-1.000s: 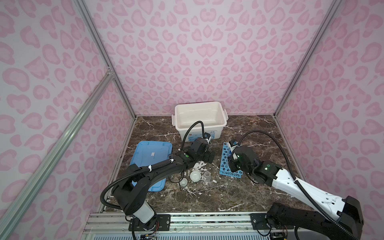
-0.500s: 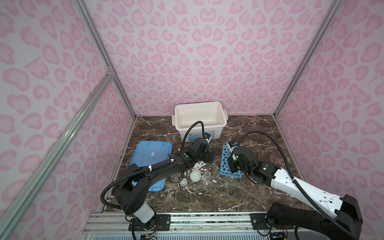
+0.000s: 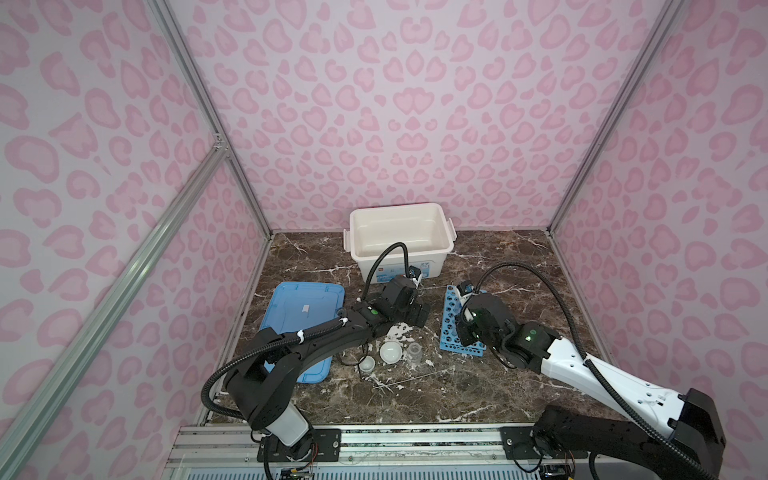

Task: Organize the chemistry lab equipment
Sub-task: 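Lower the blue-capped tube into a rack hole beside the other tubes, then open and raise the right gripper while the left gripper moves toward the white cups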

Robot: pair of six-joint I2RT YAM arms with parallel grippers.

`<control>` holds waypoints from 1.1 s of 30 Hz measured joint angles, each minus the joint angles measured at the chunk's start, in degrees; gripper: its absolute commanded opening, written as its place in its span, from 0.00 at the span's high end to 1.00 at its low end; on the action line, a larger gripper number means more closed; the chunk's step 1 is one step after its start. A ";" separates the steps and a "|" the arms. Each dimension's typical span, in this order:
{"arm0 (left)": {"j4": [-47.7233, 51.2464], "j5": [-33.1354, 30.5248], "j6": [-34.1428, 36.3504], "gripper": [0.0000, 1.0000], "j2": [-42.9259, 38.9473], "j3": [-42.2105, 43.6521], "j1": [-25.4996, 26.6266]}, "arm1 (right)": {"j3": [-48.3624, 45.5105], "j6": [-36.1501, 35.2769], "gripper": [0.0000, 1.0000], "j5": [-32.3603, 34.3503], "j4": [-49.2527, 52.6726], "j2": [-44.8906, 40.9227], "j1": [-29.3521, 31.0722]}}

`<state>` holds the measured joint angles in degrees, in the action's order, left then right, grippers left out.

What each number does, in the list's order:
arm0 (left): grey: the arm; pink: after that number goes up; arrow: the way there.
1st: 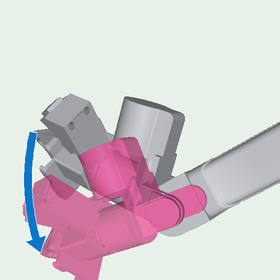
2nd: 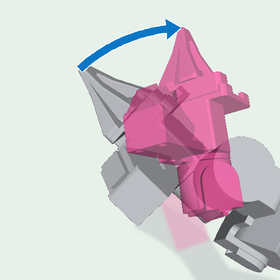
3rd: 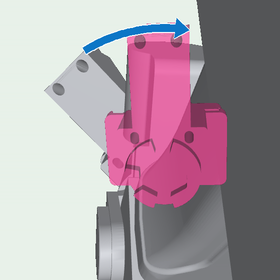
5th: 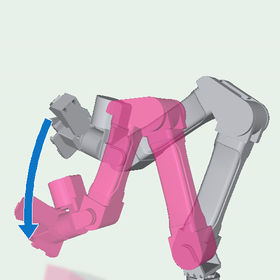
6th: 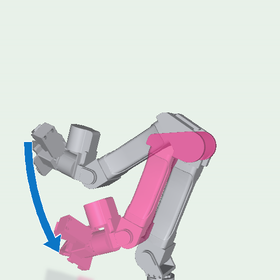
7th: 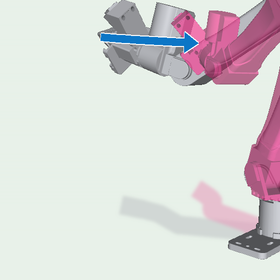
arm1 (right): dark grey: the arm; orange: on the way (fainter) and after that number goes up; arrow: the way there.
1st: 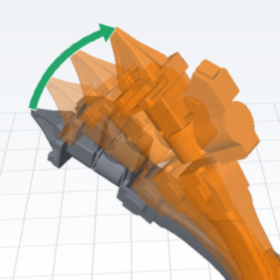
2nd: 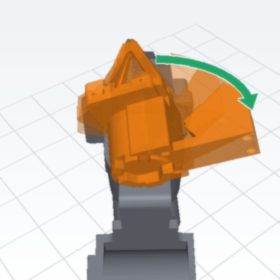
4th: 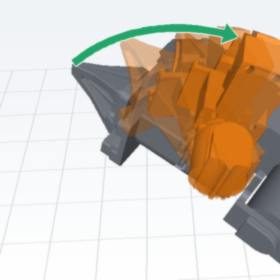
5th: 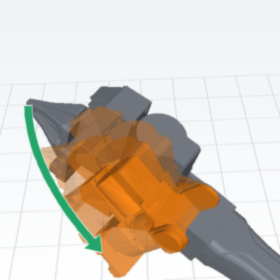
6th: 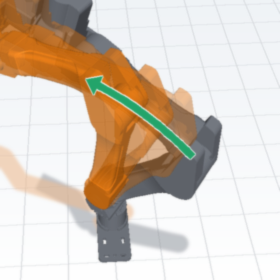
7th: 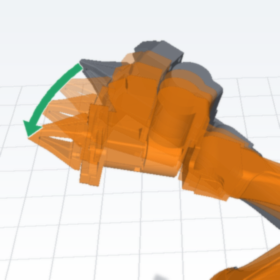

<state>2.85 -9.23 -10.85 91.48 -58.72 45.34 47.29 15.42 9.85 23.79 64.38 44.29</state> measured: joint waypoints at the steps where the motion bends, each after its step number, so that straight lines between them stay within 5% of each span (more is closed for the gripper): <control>1: 0.00 0.00 0.00 0.00 0.00 0.00 0.00 | 0.00 -0.02 0.71 0.07 0.07 0.00 0.00; 18: 0.28 -0.52 -0.26 0.00 -0.28 0.00 0.04 | 0.92 0.04 0.45 0.44 0.63 -1.66 0.00; 33: 1.09 -4.24 -1.31 0.02 -4.87 1.73 0.02 | 3.45 -0.02 0.37 -0.76 1.81 -3.91 -2.97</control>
<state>3.95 -13.47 -12.16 86.61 -56.99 45.36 50.74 15.40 9.08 25.61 60.47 41.32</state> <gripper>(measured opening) 0.984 0.621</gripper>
